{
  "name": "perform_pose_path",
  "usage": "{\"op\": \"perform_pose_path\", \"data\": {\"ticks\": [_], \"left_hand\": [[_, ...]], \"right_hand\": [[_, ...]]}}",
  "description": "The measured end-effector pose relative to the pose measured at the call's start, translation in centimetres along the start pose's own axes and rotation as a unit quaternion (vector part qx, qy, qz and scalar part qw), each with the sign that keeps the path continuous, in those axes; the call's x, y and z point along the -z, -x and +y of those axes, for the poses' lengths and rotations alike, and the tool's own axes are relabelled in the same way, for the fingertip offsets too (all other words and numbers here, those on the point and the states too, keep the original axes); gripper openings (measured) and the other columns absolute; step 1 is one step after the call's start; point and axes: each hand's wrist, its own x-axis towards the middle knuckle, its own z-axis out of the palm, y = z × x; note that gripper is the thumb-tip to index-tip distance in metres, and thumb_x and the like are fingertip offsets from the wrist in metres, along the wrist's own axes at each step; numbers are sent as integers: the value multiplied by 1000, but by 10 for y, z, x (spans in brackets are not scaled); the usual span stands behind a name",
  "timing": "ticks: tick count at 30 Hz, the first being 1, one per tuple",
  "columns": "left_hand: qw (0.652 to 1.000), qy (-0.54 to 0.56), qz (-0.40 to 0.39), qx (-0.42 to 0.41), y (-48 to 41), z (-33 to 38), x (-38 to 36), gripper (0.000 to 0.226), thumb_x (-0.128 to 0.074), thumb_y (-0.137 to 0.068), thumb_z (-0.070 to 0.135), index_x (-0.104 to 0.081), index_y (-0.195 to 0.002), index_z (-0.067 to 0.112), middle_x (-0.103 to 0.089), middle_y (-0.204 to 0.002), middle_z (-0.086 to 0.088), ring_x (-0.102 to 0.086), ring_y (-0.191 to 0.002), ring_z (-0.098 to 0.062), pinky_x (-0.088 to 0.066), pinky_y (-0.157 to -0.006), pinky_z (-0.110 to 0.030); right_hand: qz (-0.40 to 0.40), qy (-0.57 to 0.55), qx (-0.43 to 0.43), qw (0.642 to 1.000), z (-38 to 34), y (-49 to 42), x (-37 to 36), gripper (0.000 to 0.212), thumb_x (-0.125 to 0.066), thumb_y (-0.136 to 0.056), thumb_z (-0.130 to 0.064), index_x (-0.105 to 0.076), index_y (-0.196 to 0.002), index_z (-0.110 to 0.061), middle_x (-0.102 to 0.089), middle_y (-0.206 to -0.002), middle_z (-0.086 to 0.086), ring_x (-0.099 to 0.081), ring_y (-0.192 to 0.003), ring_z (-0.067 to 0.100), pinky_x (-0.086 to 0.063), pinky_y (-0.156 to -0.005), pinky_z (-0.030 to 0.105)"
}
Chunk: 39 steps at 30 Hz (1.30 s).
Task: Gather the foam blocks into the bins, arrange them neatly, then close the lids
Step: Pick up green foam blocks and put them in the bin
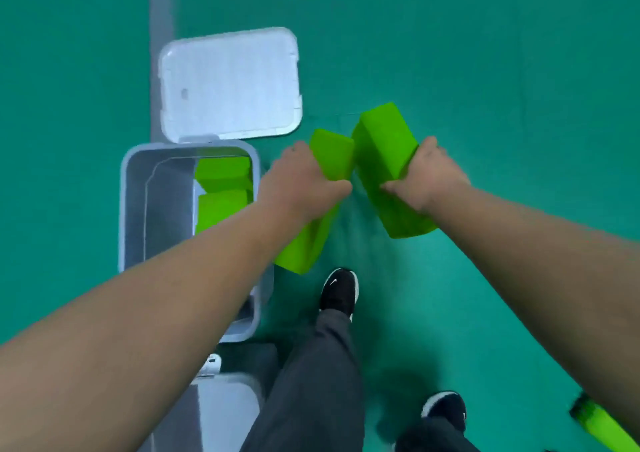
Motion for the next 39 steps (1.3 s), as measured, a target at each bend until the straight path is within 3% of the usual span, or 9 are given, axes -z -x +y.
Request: {"op": "perform_pose_path", "data": {"ticks": [5,9,16,19,22,25,28,36,39], "left_hand": [[988,92,83,94,18,-103,64,39,-64,-62,56,-65,-89,27,-66,-82,8,-66,-75,-16,-56,-64,-34],[960,125,132,211,48,-180,77,75,-65,-58,70,-58,-116,23,-65,-112,-2,-66,-98,-27,-57,-84,-44],[927,105,152,326,104,-269,49,84,-76,-66,72,-54,-120,13,-61,-122,-13,-63,-110,-37,-54,-87,-47],[917,95,160,353,120,-298,29,86,-77,-75,72,-50,-128,9,-55,-129,-15,-60,-115,-39,-50,-87,-49],[904,126,144,381,127,-314,10,72,-74,-87,57,-48,-130,6,-53,-135,-17,-58,-119,-41,-48,-91,-50],[922,115,67,363,131,-317,-10,52,-69,-91,37,-51,-129,8,-58,-131,-17,-59,-119,-39,-51,-91,-48],[937,111,3,333,131,-312,-27,41,-63,-91,29,-57,-127,11,-65,-123,-17,-63,-112,-37,-55,-89,-46],[971,92,-54,214,86,-260,-42,28,-60,-92,21,-65,-116,9,-69,-115,-18,-63,-108,-36,-50,-83,-37],[986,61,-61,144,55,-221,-36,26,-59,-92,23,-69,-111,10,-71,-114,-18,-64,-108,-35,-50,-85,-37]], "right_hand": [[7,-2,104,995,-138,8,-19,92,-84,-74,-58,-39,-134,-5,-51,-136,19,-56,-124,41,-47,-100,46],[-13,-8,190,982,-207,28,-49,89,-82,-73,-60,-40,-131,-7,-53,-133,17,-58,-119,40,-48,-96,46],[-26,31,273,961,-261,59,-98,89,-84,-70,-59,-40,-128,-7,-53,-129,15,-59,-116,37,-44,-84,39],[11,48,284,957,-279,71,-115,90,-83,-72,-60,-40,-130,-7,-50,-132,15,-54,-121,38,-46,-95,44],[55,61,334,939,-295,79,-128,88,-80,-73,-62,-44,-132,-8,-49,-133,13,-50,-123,39,-43,-101,47],[4,145,431,891,-299,87,-146,75,-73,-79,-63,-54,-134,-16,-53,-132,12,-51,-124,37,-45,-104,47],[-68,186,450,871,-289,94,-163,52,-68,-88,-46,-59,-130,-18,-55,-130,12,-52,-124,36,-46,-103,46],[-85,157,348,920,-227,63,-132,29,-59,-92,-28,-67,-110,-8,-66,-114,16,-62,-103,36,-45,-76,33],[-70,126,295,944,-190,44,-104,30,-57,-93,-26,-70,-109,-4,-70,-109,15,-64,-100,36,-52,-80,35]]}}
